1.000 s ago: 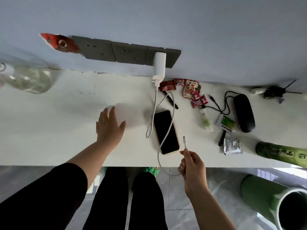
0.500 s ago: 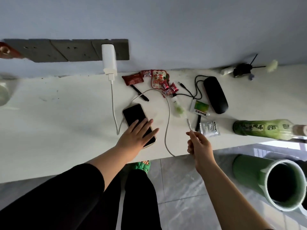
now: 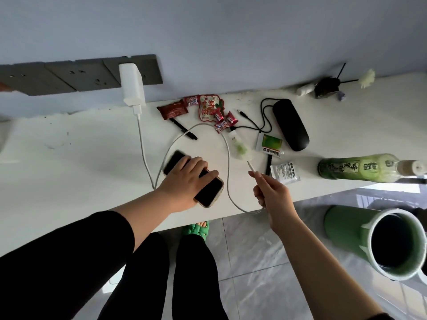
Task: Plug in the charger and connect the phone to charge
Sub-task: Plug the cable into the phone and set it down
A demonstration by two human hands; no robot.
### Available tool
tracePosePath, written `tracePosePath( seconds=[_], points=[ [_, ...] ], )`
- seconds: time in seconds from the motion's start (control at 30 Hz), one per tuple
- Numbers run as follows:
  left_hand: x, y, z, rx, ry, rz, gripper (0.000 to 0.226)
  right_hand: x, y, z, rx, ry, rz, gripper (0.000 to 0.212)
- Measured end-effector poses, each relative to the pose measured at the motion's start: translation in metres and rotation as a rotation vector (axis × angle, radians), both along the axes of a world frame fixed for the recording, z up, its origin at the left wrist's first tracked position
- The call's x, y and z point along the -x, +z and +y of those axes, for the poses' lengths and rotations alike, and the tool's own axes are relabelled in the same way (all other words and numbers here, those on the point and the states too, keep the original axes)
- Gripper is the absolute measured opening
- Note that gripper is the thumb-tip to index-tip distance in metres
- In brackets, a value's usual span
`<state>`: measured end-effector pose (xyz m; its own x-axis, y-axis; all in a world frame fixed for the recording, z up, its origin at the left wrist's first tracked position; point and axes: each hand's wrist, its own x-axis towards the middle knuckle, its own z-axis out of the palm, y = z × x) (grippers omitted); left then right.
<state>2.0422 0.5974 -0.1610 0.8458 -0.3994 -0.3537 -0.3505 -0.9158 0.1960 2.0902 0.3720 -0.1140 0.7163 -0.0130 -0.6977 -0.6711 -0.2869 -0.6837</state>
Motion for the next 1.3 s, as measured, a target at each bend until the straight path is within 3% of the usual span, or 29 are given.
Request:
tracePosePath(
  seconds=[0.17, 0.3, 0.43, 0.7, 0.87, 1.3],
  points=[
    [0.008, 0.053, -0.003, 0.289, 0.262, 0.073, 0.083, -0.011, 0.039, 0.007, -0.065, 0.07, -0.031, 0.014],
    [0.024, 0.108, 0.006, 0.433, 0.412, 0.031, 0.087, -0.018, 0.09, 0.017, -0.026, 0.25, -0.072, 0.009],
    [0.044, 0.164, 0.021, 0.346, 0.489, -0.101, 0.091, -0.017, 0.151, 0.031, 0.118, 0.472, -0.138, 0.008],
    [0.092, 0.243, 0.057, 0.239, 0.587, -0.112, 0.088, 0.015, 0.249, 0.066, 0.027, 0.758, -0.285, 0.022],
    [0.112, 0.269, 0.066, 0.213, 0.635, -0.143, 0.086, 0.032, 0.261, 0.086, 0.038, 0.846, -0.373, 0.012],
    [0.123, 0.289, 0.067, 0.208, 0.713, -0.154, 0.085, 0.033, 0.272, 0.1, 0.046, 0.929, -0.384, 0.006]
  ],
)
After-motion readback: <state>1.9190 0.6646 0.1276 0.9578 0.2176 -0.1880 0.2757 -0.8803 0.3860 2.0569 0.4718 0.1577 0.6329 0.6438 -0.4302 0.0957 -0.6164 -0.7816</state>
